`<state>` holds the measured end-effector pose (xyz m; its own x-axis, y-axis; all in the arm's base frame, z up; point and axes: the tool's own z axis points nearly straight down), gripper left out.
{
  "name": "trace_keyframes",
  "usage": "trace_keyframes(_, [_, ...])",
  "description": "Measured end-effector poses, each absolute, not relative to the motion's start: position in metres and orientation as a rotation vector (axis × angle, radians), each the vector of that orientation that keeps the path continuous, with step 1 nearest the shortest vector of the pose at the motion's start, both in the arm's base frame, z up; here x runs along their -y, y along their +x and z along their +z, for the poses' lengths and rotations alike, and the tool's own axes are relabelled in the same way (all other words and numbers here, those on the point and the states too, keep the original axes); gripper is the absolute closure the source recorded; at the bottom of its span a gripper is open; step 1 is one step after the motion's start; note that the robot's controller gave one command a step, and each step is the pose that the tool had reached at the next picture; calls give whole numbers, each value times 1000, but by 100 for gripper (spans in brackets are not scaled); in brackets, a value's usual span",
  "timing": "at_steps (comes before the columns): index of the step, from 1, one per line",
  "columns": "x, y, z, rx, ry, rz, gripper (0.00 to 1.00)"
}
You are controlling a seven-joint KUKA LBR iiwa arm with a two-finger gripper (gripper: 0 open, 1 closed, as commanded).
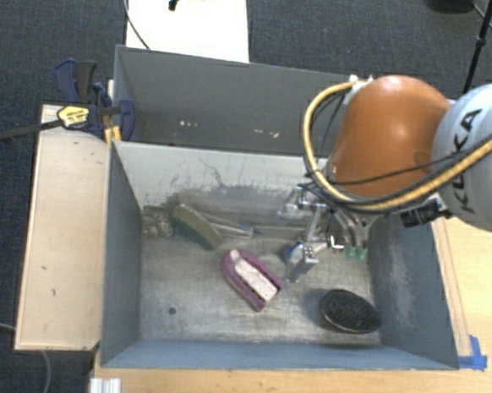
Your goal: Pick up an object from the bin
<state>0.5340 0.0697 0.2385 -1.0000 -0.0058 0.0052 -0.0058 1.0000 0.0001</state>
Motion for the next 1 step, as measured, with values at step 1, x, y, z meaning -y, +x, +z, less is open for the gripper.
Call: trace_keyframes(1, [-112,583,174,3116,416,-3,0])
